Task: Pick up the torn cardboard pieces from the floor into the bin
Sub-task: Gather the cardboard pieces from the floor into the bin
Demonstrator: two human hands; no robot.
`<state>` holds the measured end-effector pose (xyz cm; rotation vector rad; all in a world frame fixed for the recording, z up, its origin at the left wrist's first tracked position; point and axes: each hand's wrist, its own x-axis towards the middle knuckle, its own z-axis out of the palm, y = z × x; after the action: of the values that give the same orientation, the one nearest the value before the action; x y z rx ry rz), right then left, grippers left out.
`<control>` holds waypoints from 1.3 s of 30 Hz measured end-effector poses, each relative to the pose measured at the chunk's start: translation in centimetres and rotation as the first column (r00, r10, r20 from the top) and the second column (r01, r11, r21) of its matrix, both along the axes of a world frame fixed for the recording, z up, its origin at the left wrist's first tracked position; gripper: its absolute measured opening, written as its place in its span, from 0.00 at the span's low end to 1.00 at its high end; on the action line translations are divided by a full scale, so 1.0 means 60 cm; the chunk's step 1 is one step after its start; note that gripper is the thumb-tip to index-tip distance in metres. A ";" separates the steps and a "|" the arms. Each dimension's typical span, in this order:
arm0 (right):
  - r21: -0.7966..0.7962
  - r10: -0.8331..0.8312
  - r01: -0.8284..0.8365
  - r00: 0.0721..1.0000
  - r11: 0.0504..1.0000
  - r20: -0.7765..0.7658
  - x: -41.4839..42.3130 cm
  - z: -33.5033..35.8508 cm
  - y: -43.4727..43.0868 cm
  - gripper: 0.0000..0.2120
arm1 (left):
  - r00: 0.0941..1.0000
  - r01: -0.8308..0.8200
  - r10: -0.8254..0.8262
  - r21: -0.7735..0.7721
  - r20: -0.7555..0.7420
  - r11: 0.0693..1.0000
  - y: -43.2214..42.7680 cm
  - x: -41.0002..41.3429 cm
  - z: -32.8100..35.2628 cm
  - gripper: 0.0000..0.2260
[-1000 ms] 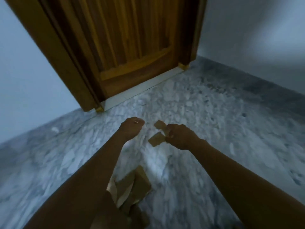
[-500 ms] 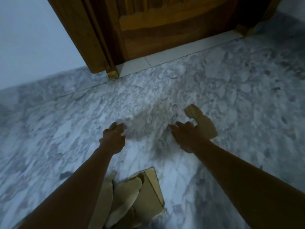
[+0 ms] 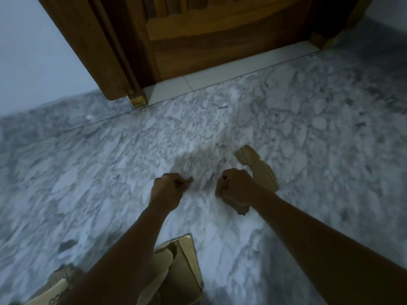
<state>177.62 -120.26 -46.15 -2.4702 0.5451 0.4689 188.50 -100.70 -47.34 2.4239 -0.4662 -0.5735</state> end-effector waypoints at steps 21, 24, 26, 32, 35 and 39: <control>-0.263 -0.271 0.263 0.962 0.928 0.005 -0.108 -0.044 -0.101 0.26 | 0.778 0.581 -0.623 0.278 0.087 0.765 -0.306 0.011 0.001 0.29; -0.219 -0.220 0.219 0.975 0.951 0.020 -0.125 -0.036 -0.083 0.21 | 0.757 0.556 -0.648 0.439 0.083 0.706 -0.267 -0.015 0.005 0.20; -0.193 -0.164 0.164 0.986 0.968 0.013 -0.131 -0.024 -0.071 0.19 | 0.781 0.570 -0.625 0.415 -0.004 0.709 -0.216 -0.032 0.005 0.13; -0.015 0.001 -0.001 1.000 1.000 -0.017 -0.131 0.045 -0.012 0.11 | 0.908 0.419 -0.401 0.250 -0.122 0.873 -0.032 -0.048 0.056 0.14; 0.065 0.046 -0.043 0.998 0.997 -0.046 -0.123 0.077 0.049 0.14 | 0.883 0.435 -0.368 0.218 -0.291 0.873 0.086 -0.028 0.088 0.10; 0.203 0.177 -0.129 0.955 0.971 -0.239 -0.102 0.095 0.135 0.19 | 0.836 0.527 -0.384 0.374 -0.393 0.764 0.202 -0.050 0.116 0.12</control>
<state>171.49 -112.19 -40.47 -2.2949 0.3898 0.8711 185.47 -88.55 -40.36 2.5987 -0.8952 -1.3904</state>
